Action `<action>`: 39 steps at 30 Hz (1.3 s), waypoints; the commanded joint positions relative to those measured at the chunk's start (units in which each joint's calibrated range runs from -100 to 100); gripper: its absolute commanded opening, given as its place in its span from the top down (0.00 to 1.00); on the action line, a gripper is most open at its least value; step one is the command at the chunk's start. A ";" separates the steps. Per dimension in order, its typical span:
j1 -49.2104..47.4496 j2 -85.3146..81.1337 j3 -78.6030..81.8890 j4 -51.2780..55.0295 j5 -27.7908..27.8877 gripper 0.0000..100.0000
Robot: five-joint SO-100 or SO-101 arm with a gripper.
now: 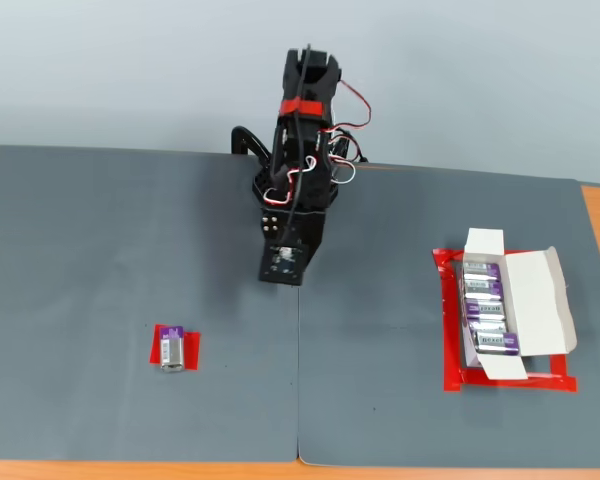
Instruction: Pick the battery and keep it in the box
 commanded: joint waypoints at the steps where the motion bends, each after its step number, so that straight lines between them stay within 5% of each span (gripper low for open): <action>1: 3.72 7.23 -8.94 -1.77 0.20 0.98; 8: 8.94 18.25 -20.16 -5.76 0.82 0.98; 22: 17.07 44.70 -41.14 -5.76 13.27 0.98; 39: 20.80 70.56 -64.21 -5.76 14.58 0.98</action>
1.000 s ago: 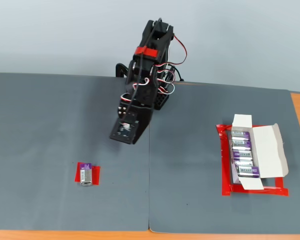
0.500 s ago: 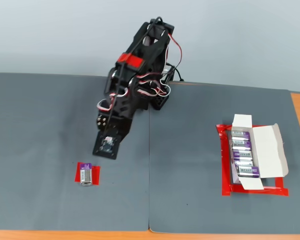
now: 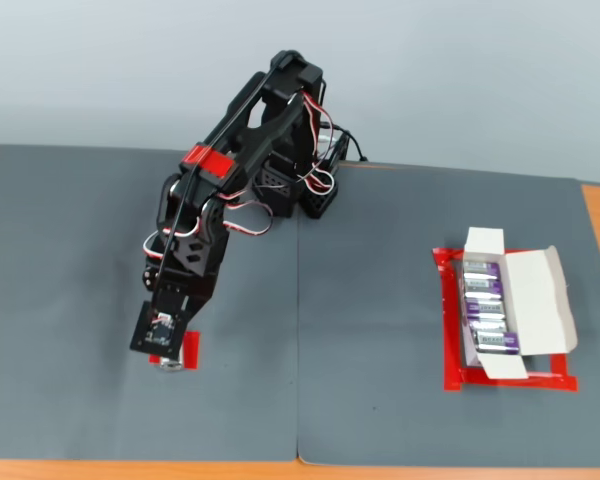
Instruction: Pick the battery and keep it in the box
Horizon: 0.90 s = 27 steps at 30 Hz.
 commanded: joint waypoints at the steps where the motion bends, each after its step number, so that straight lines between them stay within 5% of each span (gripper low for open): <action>1: -0.13 1.40 -4.67 -0.73 0.17 0.98; 21: -0.50 9.20 -4.22 -5.16 0.22 0.98; 27: -1.03 9.79 -4.22 -5.07 0.22 0.86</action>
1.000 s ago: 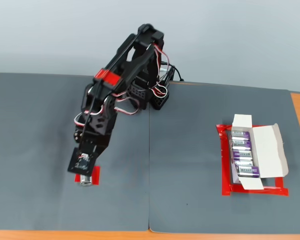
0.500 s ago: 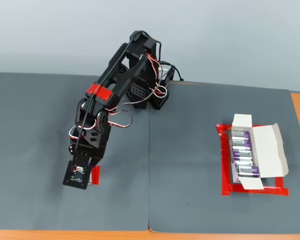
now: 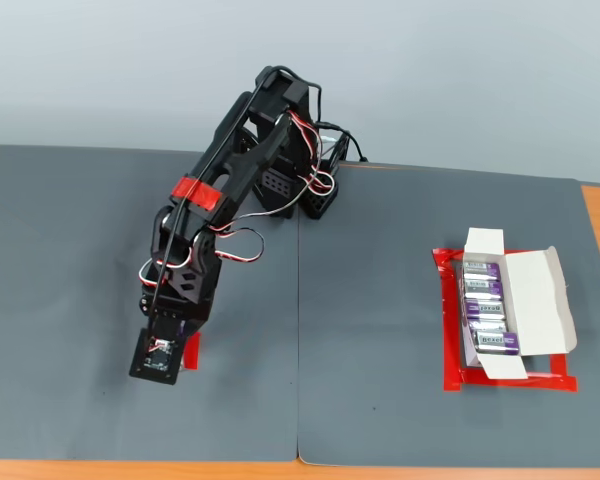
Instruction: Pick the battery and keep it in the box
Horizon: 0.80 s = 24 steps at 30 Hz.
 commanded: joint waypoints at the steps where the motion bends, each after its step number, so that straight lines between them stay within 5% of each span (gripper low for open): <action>1: -0.44 -0.15 -1.88 0.05 0.17 0.84; 6: -1.18 -0.06 -1.79 0.05 2.88 0.77; 24: -1.78 2.06 0.74 -0.21 5.17 0.77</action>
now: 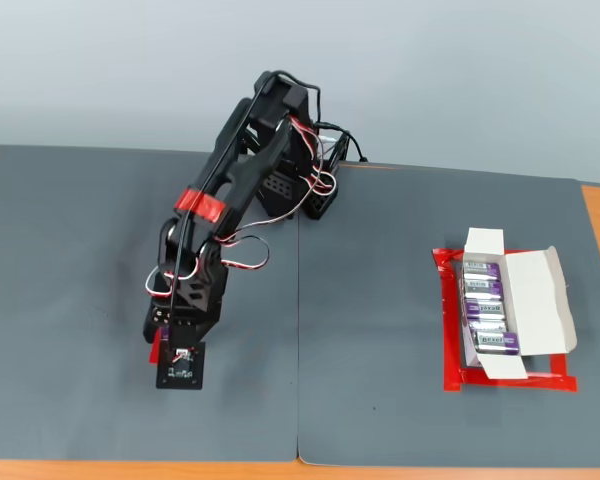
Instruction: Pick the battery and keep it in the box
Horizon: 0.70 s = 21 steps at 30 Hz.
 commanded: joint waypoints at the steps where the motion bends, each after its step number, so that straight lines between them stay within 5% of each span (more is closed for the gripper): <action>1: -0.30 -0.07 -0.07 -0.30 0.19 0.77; 21: 0.07 4.59 -0.88 -0.74 0.19 0.77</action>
